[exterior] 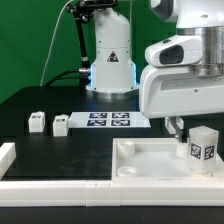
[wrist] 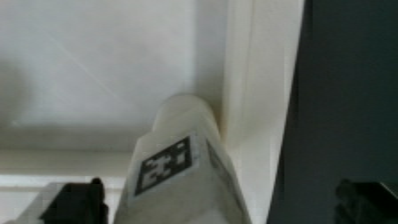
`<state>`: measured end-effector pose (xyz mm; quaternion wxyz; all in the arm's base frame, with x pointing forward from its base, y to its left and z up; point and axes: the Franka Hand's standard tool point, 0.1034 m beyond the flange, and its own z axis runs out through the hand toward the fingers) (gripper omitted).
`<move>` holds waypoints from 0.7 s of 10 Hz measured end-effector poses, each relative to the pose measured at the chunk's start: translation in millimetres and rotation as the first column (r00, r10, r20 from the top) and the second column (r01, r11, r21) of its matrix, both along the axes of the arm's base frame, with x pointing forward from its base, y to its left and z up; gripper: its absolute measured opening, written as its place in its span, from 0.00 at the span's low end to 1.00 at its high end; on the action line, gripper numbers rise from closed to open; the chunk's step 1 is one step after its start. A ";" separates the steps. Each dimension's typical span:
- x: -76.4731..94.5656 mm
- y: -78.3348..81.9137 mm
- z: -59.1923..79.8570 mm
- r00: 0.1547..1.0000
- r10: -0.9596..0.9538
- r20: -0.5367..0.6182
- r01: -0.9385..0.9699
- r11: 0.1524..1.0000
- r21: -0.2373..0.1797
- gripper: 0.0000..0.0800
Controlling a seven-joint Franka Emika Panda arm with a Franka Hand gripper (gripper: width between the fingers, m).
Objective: Assemble one leg
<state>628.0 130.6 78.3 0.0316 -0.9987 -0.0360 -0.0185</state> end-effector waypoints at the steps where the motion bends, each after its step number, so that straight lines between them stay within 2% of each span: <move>1: -1.1 -0.8 -0.1 0.997 0.076 -0.006 -0.076 0.997 -0.004 0.81; 4: -1.0 -2.7 -0.7 0.956 0.294 0.009 -0.294 0.956 -0.012 0.81; 5: 2.1 -1.6 0.2 0.923 0.383 0.033 -0.382 0.923 -0.040 0.81; 7: 2.5 2.5 0.1 0.931 0.362 0.047 -0.360 0.932 -0.044 0.81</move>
Offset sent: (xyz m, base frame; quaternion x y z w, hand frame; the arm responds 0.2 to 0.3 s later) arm -0.0022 -0.0039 -0.0012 0.0027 0.0084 -0.2257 0.9742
